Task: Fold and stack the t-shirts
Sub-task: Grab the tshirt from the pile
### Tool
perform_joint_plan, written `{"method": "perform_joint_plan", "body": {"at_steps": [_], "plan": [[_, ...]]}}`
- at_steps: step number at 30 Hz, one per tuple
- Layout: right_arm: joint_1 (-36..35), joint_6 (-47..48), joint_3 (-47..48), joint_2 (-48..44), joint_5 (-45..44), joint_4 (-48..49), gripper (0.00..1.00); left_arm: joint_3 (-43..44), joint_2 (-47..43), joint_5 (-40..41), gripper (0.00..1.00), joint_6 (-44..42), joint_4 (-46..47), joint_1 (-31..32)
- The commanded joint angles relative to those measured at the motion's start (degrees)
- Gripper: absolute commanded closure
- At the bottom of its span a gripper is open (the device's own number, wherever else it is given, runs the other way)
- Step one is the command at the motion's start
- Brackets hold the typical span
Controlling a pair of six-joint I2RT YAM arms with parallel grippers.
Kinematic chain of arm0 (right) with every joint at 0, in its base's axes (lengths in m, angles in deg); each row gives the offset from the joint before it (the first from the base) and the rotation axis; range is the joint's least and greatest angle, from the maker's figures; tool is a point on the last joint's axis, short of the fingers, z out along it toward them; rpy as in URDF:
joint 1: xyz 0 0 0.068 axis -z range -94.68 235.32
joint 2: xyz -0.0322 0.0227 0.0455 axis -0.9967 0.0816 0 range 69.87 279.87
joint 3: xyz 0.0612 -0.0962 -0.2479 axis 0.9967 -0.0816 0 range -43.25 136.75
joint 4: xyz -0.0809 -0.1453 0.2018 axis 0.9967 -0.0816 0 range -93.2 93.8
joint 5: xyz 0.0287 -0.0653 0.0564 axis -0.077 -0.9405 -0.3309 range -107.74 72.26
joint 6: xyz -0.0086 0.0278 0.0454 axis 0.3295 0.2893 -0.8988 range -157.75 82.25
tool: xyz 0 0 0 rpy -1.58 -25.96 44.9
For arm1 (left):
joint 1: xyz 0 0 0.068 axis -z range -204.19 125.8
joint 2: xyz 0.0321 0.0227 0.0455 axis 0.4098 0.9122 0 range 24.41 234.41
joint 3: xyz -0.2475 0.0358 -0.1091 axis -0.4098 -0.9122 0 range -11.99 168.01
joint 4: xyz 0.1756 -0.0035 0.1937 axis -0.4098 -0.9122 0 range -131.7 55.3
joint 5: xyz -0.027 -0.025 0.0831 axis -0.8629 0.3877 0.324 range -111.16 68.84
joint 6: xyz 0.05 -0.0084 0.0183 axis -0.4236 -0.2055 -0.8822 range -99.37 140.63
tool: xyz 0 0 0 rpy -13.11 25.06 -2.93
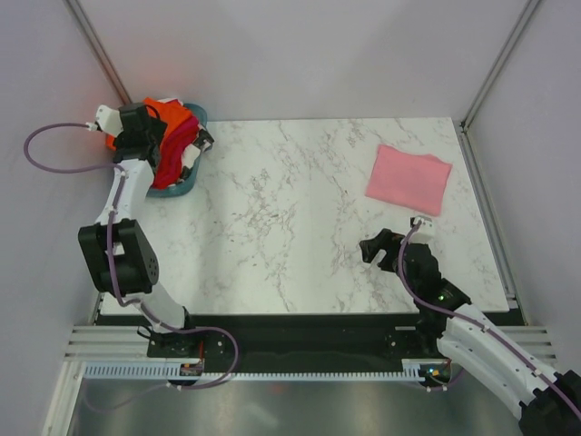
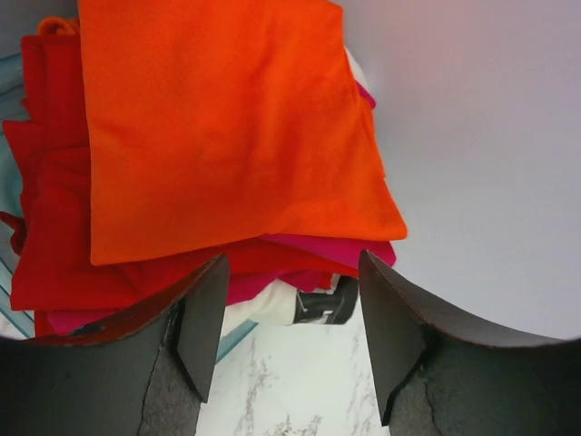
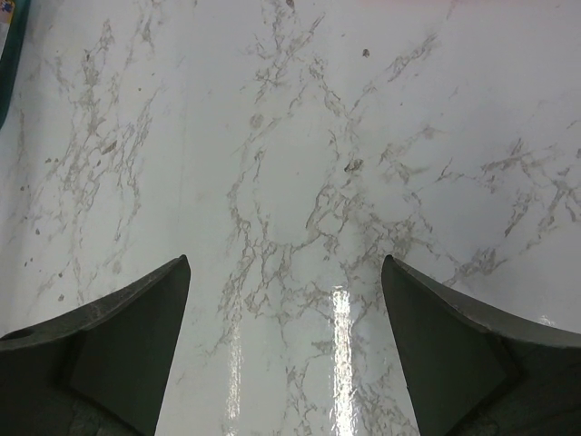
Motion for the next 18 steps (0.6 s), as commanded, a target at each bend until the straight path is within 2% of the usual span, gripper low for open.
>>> {"method": "perform_joint_plan", "body": {"at_steps": [1,9,10,12,13,15,16,18], "plan": [[-0.05,-0.61,-0.01,0.40,0.07,-0.20,0.05,4.13,4.10,3.61,0.34,-3.76,-1.34,-0.65],[-0.05,-0.26,0.08,0.67,-0.46,-0.29,0.05,8.36,13.69,2.55,0.33,-2.71,-1.52,-2.23],[0.04,-0.18,0.25,0.67,-0.81,-0.46,0.05,9.32,14.66,2.47,0.36,-2.44,-1.52,-2.32],[-0.05,-0.09,0.34,0.58,-1.43,-1.08,0.05,10.55,17.73,2.29,0.46,-2.09,-1.96,-2.58],[-0.05,0.00,0.43,0.32,-1.95,-1.25,0.05,11.86,18.44,1.94,0.61,-1.92,-3.09,-3.02],[0.04,-0.09,0.34,-0.21,-2.48,-1.61,0.05,12.58,18.28,4.12,0.75,-1.74,-3.89,-3.02],[-0.04,0.00,0.26,-0.38,-2.48,-1.61,0.05,12.32,17.75,5.18,0.85,-1.48,-3.89,-3.02],[-0.05,0.00,0.17,-0.47,-2.75,-1.52,0.05,12.32,16.08,7.99,0.96,-2.00,-3.81,-3.11]]}}
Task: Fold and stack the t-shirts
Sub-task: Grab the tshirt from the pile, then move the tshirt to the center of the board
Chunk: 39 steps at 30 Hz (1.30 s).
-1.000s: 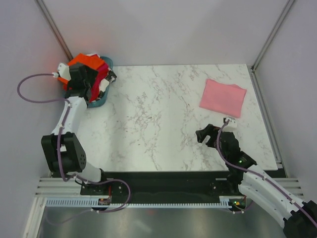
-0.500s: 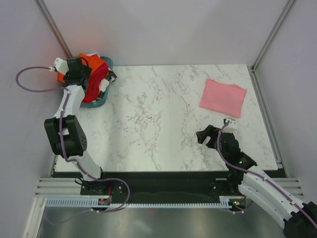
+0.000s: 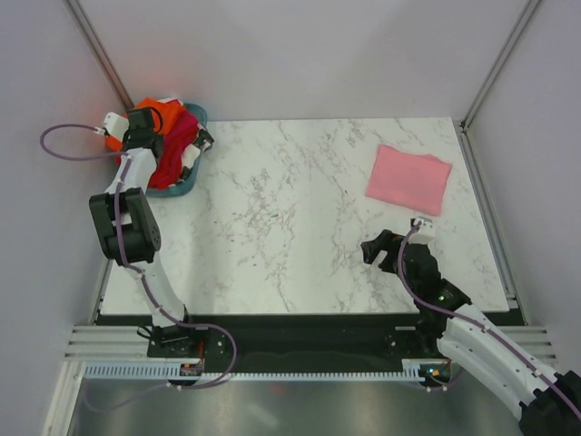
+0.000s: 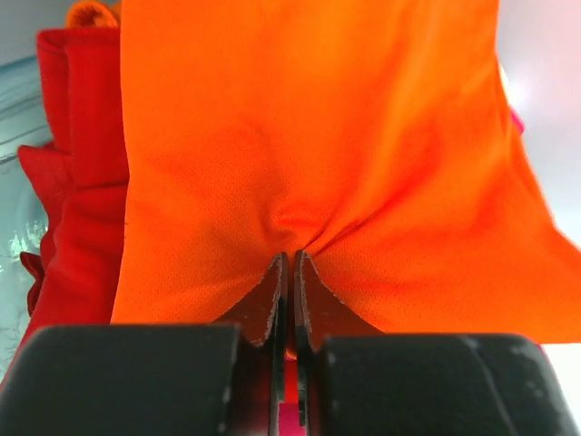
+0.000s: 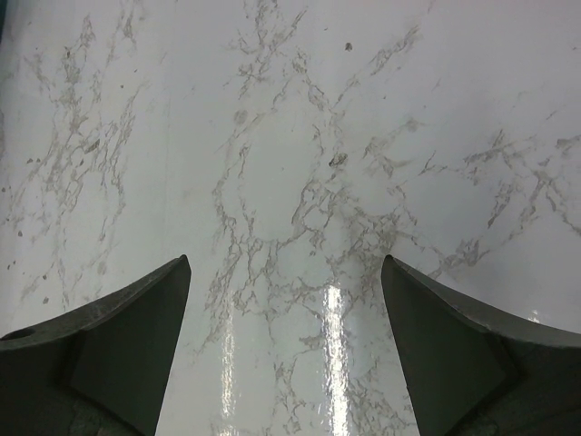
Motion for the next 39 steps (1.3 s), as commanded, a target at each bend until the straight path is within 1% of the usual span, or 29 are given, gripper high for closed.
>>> {"method": "perform_joint_plan", "body": {"at_steps": [1,5,8,13,14,16,18,19,20,21,22,23,25,26,27,28,29,32,34,36,37,38,39], "plan": [[-0.05,-0.13,-0.01,-0.47,-1.83,0.36,0.05,2.94,-3.83,6.36,0.98,-1.76,-1.42,-0.40],[-0.05,-0.22,0.25,0.75,-1.83,1.06,0.06,3.29,-9.28,7.42,0.98,-2.91,-1.34,-0.40],[-0.04,-0.13,0.43,1.90,-1.65,1.15,0.06,1.98,-14.29,6.02,0.98,-0.98,-1.33,-0.40],[0.04,-0.13,0.34,2.25,-1.39,1.33,0.06,0.83,-21.94,1.98,0.98,2.01,-1.16,-0.05],[-0.04,-0.13,0.43,2.16,-1.39,1.41,0.06,0.92,-25.17,1.36,0.98,2.36,-1.16,-0.05],[0.04,-0.04,0.34,1.90,-1.48,1.42,0.06,0.66,-28.61,-1.71,0.98,4.11,-1.07,0.48],[-0.05,-0.04,0.43,1.64,-1.74,1.42,0.06,-0.22,-33.54,-5.40,0.98,5.96,-0.64,2.31],[-0.05,-0.04,0.52,1.55,-1.83,1.33,0.06,-0.83,-35.03,-6.37,0.98,8.40,-0.54,3.37],[-0.05,-0.13,0.52,1.29,-2.00,1.33,0.06,-1.71,-37.66,-8.47,0.98,10.08,-0.37,6.42],[0.04,-0.04,0.69,1.11,-2.09,1.24,0.06,-3.98,-38.64,-9.36,0.98,12.97,1.72,8.63],[-0.04,-0.04,0.69,0.93,-2.27,0.98,0.06,-5.48,-39.52,-10.32,0.98,13.96,3.39,10.57],[-0.05,0.04,0.69,0.24,-2.44,0.71,0.06,-6.98,-40.14,-11.46,0.98,14.92,5.24,17.11],[0.04,0.04,0.78,-0.64,-3.06,-0.42,0.06,-10.32,-41.20,-11.91,0.98,15.99,9.71,22.86],[-0.04,0.04,0.69,-1.17,-3.41,-0.78,0.06,-10.85,-41.37,-11.65,0.98,15.81,10.78,25.76],[-0.05,0.22,0.61,-2.48,-3.67,-1.30,0.06,-10.94,-41.12,-12.00,0.98,16.25,11.58,30.75],[-0.05,-0.04,0.43,-3.28,-3.76,-1.74,0.06,-10.77,-40.94,-12.44,0.98,16.42,13.15,32.89],[-0.05,0.13,0.34,-4.59,-4.02,-1.84,0.06,-10.16,-40.68,-13.49,0.98,16.43,14.82,36.48],[-0.05,0.22,-0.18,-7.05,-4.38,-2.27,0.06,-3.59,-40.23,-14.81,0.98,13.89,15.19,39.49],[-0.05,0.22,-0.27,-8.38,-4.64,-2.80,0.06,-3.12,-42.41,-13.68,0.98,13.27,15.10,39.59],[-0.04,0.22,-0.10,-8.91,-4.99,-3.24,0.06,-6.45,-44.88,-8.77,0.98,11.60,14.93,39.59],[-0.05,0.31,-0.18,-9.08,-4.99,-3.33,0.06,-8.46,-48.02,-7.01,0.98,11.42,14.66,39.50],[-0.05,0.22,-0.01,-9.43,-5.08,-3.51,0.06,-13.97,-49.71,-4.12,0.98,11.50,13.97,39.50],[-0.05,0.31,-0.10,-9.52,-5.26,-3.68,0.06,-17.59,-51.73,-3.22,0.97,11.85,13.96,39.50]]}}
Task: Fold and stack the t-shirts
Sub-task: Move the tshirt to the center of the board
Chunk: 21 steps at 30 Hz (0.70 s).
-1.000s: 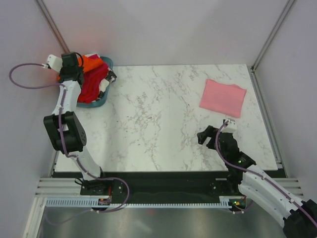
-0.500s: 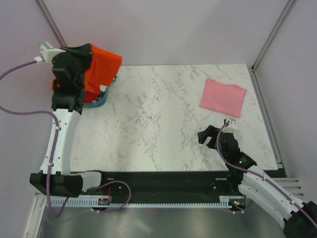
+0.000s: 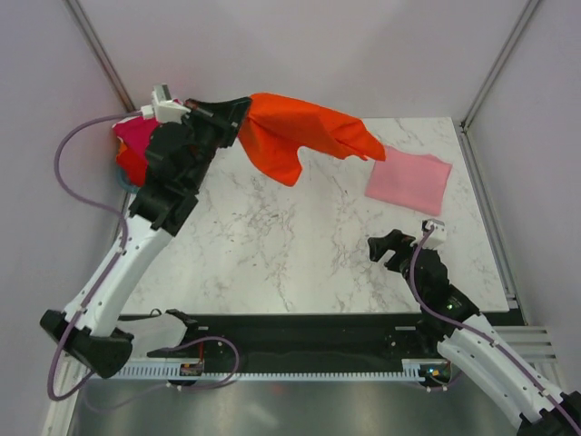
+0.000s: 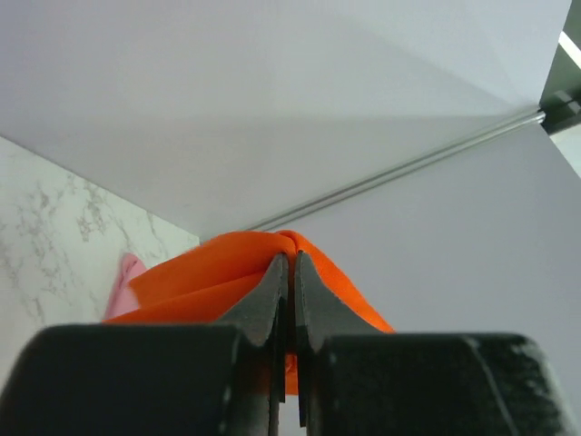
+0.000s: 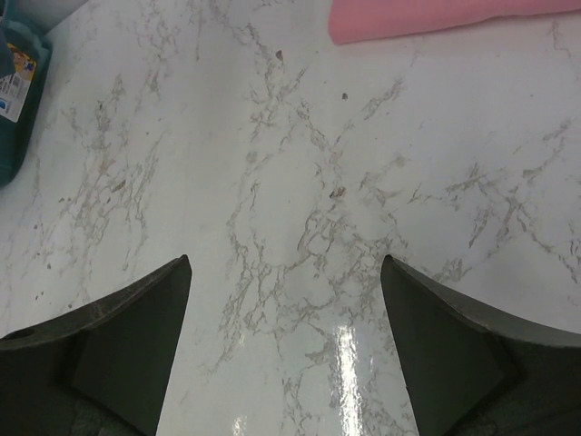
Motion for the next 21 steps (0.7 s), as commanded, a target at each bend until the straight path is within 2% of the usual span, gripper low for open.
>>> {"method": "perform_joint_plan", "body": {"at_steps": [1,2,3,4,5,6,7,9,13,14,17,19,21], "plan": [[-0.05,0.29,-0.01,-0.98,-1.69,-0.69,0.06,-10.26,-10.95,7.71,0.93,-0.02,3.58,-0.37],[0.13,0.20,-0.01,-0.98,-1.70,-0.69,0.06,-19.09,-12.81,7.89,0.78,3.30,3.49,-0.37],[-0.04,0.20,-0.10,-1.07,-1.78,-0.69,0.06,-23.96,-14.30,7.72,0.70,5.33,3.49,-0.37],[-0.13,0.29,-0.10,-1.07,-1.78,-0.78,0.06,-28.45,-15.54,7.37,0.57,7.36,3.49,-0.37],[-0.05,0.29,-0.18,-0.98,-1.70,-0.69,0.06,-36.67,-17.90,7.19,0.41,10.51,3.40,-0.37],[-0.05,0.29,-0.10,-1.07,-1.70,-0.69,0.05,-39.98,-18.97,7.54,0.16,10.89,1.40,-0.37],[-0.05,0.37,-0.10,-0.81,-1.43,-0.69,0.05,-42.53,-20.02,8.15,0.12,10.46,0.16,-0.37],[-0.04,0.64,-0.27,-0.54,-1.08,-0.16,0.05,-47.03,-22.75,9.65,0.08,4.85,-2.12,-0.37],[-0.05,1.77,-0.71,1.56,1.72,2.73,0.02,-46.52,-23.99,7.64,0.07,-9.03,-4.24,-0.28],[-0.05,2.04,-0.54,2.18,2.60,3.26,0.02,-44.60,-23.47,4.24,0.07,-15.41,-4.42,-0.28],[-0.05,2.49,1.12,5.43,-0.18,3.98,0.02,-41.07,-20.13,-3.17,0.12,-24.32,-5.56,0.42],[-0.04,1.17,3.49,9.10,-0.99,3.53,0.03,-40.02,-16.79,-6.76,0.13,-26.54,-6.26,1.56],[0.04,-0.23,5.52,12.36,-0.03,3.18,0.10,-39.83,-14.42,-7.84,0.14,-28.57,-6.27,2.88]]}}
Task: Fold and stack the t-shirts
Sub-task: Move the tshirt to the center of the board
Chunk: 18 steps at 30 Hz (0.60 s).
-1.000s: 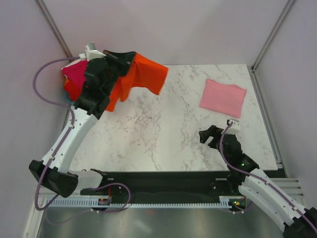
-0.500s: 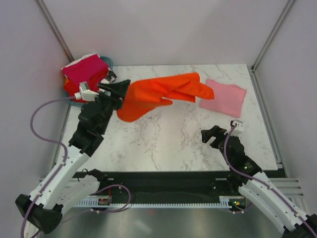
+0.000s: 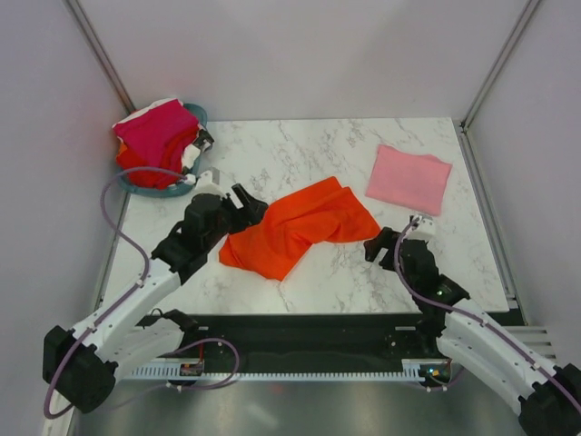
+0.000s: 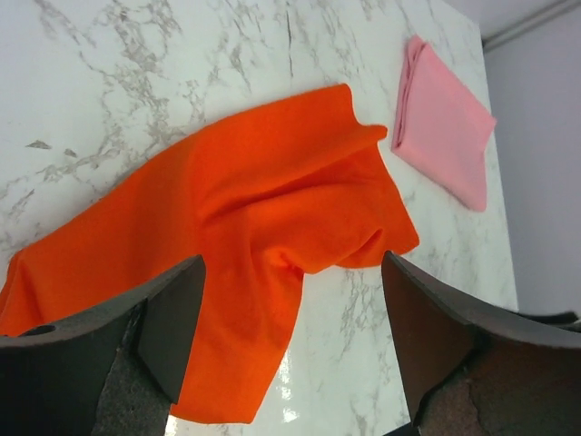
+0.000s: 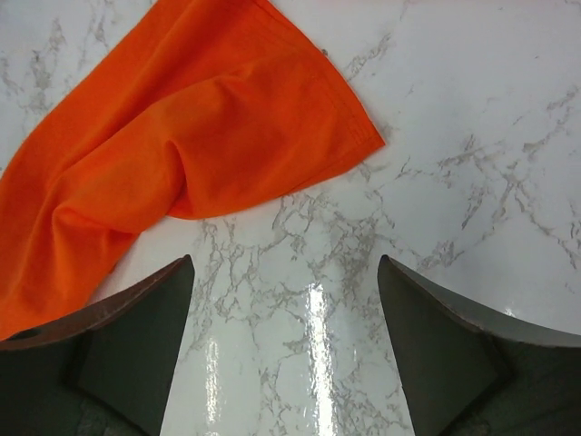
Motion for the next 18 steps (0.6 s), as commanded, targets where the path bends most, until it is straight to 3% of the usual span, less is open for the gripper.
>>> {"method": "perform_joint_plan", "body": {"at_steps": [1,9,18], "plan": [[0.04,-1.88,6.87,7.18,-0.29,1.61,0.12,1.56,5.34,-5.65,0.15,-10.95,0.03,3.47],[5.66,-3.99,18.58,26.28,0.67,-2.70,0.39,1.30,11.69,-6.09,0.16,-13.59,0.20,7.88],[7.87,-2.59,23.68,38.58,-3.44,-2.79,0.46,-1.86,3.27,-3.28,0.15,-15.26,-1.20,7.88]]}}
